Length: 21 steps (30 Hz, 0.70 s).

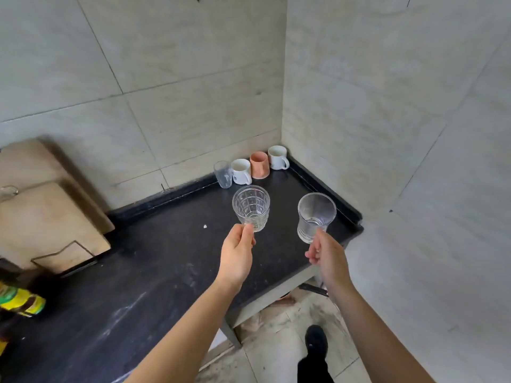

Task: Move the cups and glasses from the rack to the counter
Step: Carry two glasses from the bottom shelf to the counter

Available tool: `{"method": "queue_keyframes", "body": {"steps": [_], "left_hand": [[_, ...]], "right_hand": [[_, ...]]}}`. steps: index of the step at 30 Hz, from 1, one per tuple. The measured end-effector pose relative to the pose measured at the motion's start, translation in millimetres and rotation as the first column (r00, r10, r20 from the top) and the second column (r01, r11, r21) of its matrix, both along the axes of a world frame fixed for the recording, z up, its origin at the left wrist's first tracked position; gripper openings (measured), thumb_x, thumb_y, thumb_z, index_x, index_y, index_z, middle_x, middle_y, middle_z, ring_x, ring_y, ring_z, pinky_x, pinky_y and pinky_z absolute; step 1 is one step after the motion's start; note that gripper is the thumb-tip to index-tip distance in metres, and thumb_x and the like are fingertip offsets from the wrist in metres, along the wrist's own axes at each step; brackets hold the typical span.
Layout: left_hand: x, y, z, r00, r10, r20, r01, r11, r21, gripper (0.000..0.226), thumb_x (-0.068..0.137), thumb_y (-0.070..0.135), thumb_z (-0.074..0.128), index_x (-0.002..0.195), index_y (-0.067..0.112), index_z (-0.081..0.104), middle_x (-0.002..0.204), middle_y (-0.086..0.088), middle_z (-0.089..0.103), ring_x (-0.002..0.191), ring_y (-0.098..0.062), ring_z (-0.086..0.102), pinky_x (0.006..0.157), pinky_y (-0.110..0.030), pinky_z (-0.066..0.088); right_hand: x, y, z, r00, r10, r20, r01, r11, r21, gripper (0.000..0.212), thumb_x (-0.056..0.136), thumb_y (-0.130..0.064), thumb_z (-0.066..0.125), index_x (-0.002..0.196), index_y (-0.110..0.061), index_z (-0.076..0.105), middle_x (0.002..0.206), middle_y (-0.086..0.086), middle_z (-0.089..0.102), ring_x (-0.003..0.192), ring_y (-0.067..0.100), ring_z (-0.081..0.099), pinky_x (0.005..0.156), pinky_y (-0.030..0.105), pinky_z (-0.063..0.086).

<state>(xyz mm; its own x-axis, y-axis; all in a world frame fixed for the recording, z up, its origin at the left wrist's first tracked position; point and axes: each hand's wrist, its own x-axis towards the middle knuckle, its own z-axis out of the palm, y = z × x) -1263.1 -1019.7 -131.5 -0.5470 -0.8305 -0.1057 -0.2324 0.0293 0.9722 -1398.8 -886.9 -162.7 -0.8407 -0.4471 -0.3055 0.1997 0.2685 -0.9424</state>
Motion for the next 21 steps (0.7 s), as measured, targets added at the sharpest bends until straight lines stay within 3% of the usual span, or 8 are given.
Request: {"method": "queue_keyframes", "body": {"steps": [4, 7, 12, 17, 21], "left_hand": [[-73.1, -32.4, -26.0, 0.998, 0.03, 0.056, -0.031, 0.999, 0.019, 0.038, 0.104, 0.035, 0.043, 0.08, 0.007, 0.05, 0.074, -0.001, 0.047, 0.058, -0.003, 0.04, 0.061, -0.015, 0.04], [-131.6, -56.6, -39.5, 0.991, 0.082, 0.108, -0.088, 0.995, 0.055, 0.039, 0.105, 0.034, 0.042, 0.083, 0.003, 0.051, 0.075, -0.001, 0.048, 0.059, -0.004, 0.041, 0.055, -0.011, 0.04], [-218.0, -98.1, -57.8, 0.977, 0.152, 0.147, -0.174, 0.974, 0.149, 0.036, 0.104, 0.037, 0.044, 0.084, 0.009, 0.054, 0.079, 0.0, 0.052, 0.074, -0.012, 0.046, 0.075, -0.028, 0.045], [-274.5, -128.4, -83.1, 0.956, 0.217, 0.197, -0.261, 0.935, 0.241, 0.033, 0.104, 0.037, 0.044, 0.086, 0.013, 0.058, 0.081, 0.002, 0.056, 0.079, -0.012, 0.051, 0.091, -0.037, 0.052], [-304.3, -152.1, -112.5, 0.941, 0.214, 0.261, -0.282, 0.924, 0.26, 0.032, 0.104, 0.037, 0.043, 0.089, 0.014, 0.059, 0.086, 0.003, 0.06, 0.083, -0.013, 0.056, 0.095, -0.039, 0.051]], "right_hand": [[-75.2, -48.5, -30.8, 0.998, 0.049, 0.04, -0.05, 0.999, 0.021, 0.047, 0.096, -0.036, 0.041, 0.05, -0.027, 0.044, 0.063, -0.006, 0.058, 0.082, 0.027, 0.064, 0.091, 0.049, 0.052], [-135.0, -80.7, -48.4, 0.992, 0.102, 0.08, -0.106, 0.993, 0.049, 0.045, 0.1, -0.037, 0.043, 0.059, -0.02, 0.045, 0.071, 0.003, 0.06, 0.081, 0.024, 0.063, 0.084, 0.041, 0.052], [-225.7, -126.6, -66.9, 0.967, 0.24, 0.091, -0.247, 0.965, 0.085, 0.038, 0.102, -0.036, 0.047, 0.072, -0.013, 0.052, 0.084, 0.005, 0.059, 0.078, 0.017, 0.067, 0.07, 0.026, 0.047], [-283.6, -170.9, -88.4, 0.936, 0.346, 0.061, -0.352, 0.922, 0.159, 0.043, 0.106, -0.04, 0.041, 0.084, -0.006, 0.057, 0.09, 0.002, 0.059, 0.08, 0.017, 0.07, 0.076, 0.034, 0.051], [-313.3, -195.6, -111.0, 0.918, 0.387, 0.089, -0.396, 0.904, 0.16, 0.041, 0.107, -0.038, 0.038, 0.081, -0.011, 0.054, 0.091, 0.004, 0.058, 0.087, 0.021, 0.072, 0.079, 0.032, 0.053]]}}
